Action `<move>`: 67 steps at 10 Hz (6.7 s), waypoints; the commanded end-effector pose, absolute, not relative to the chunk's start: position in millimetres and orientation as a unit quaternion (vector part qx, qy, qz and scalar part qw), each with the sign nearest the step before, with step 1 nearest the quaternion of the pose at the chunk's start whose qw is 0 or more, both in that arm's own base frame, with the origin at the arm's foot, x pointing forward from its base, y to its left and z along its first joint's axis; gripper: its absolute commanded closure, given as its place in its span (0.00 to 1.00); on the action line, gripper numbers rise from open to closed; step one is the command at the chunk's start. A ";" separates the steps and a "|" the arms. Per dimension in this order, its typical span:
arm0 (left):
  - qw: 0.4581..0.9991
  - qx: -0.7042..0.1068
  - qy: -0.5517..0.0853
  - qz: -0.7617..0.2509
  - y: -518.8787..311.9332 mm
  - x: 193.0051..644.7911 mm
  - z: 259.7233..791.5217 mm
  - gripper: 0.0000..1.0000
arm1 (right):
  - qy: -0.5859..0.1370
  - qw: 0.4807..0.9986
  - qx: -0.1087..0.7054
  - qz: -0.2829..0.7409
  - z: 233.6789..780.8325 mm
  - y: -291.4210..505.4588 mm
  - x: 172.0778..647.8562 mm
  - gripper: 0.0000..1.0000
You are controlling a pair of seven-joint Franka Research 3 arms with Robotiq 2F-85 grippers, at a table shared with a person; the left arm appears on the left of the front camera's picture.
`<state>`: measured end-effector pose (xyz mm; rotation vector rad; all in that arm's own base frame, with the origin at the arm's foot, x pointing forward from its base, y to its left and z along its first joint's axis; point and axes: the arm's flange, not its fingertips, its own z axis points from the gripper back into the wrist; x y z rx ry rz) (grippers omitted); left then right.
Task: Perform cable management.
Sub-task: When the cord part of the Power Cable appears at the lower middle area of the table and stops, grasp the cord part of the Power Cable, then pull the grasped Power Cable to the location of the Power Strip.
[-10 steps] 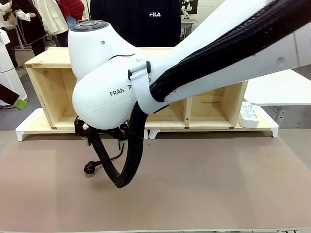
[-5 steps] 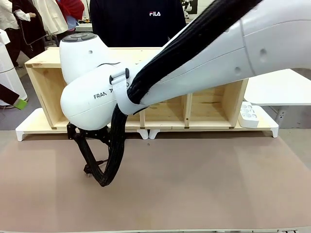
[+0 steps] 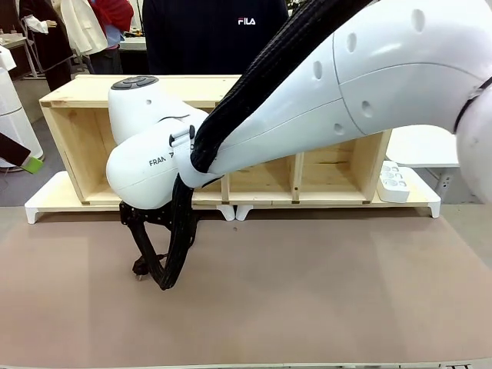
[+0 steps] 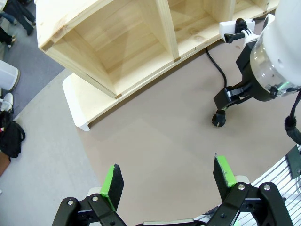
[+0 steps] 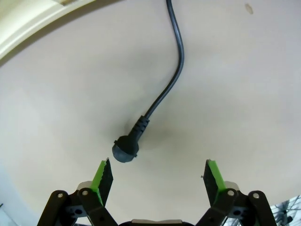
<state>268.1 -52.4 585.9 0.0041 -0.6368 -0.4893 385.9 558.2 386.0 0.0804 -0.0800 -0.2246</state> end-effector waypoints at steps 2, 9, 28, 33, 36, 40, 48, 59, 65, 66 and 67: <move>0.920 0.000 -0.311 -0.239 -52.7 268.4 586.3 0.00 | -0.050 0.988 0.040 -0.141 373.8 583.2 391.5 0.00; 0.920 0.000 -0.311 -0.239 -52.7 268.4 586.3 0.00 | -0.076 0.972 0.033 -0.220 336.8 584.6 404.5 0.00; 0.920 0.000 -0.311 -0.239 -52.7 268.4 586.3 0.00 | -0.034 0.971 0.012 -0.235 315.6 585.8 410.8 1.00; 0.920 0.000 -0.311 -0.239 -52.7 268.4 586.3 0.00 | -0.038 0.974 0.015 -0.221 315.7 582.8 409.5 1.00; 0.920 0.000 -0.311 -0.239 -52.7 268.4 586.3 0.00 | -0.038 0.974 0.015 -0.221 315.7 582.8 409.5 1.00; 0.920 0.000 -0.311 -0.239 -52.7 268.4 586.3 0.00 | -0.038 0.974 0.015 -0.221 315.7 582.8 409.5 1.00; 0.920 0.000 -0.311 -0.239 -52.7 268.4 586.3 0.00 | -0.054 0.976 0.022 -0.210 326.9 577.0 380.7 0.84; 0.920 0.000 -0.311 -0.239 -52.7 268.4 586.3 0.00 | -0.102 0.985 -0.024 -0.140 377.6 464.7 304.0 0.84; 0.920 0.000 -0.311 -0.239 -52.7 268.4 586.3 0.00 | -0.134 0.976 -0.033 -0.170 394.4 419.3 275.7 0.84; 0.920 0.000 -0.311 -0.239 -52.7 268.4 586.3 0.00 | -0.134 0.975 -0.031 -0.172 396.0 412.8 272.5 0.84; 0.920 0.000 -0.311 -0.239 -52.7 268.4 586.3 0.00 | -0.136 0.976 -0.025 -0.170 398.5 408.9 268.2 0.84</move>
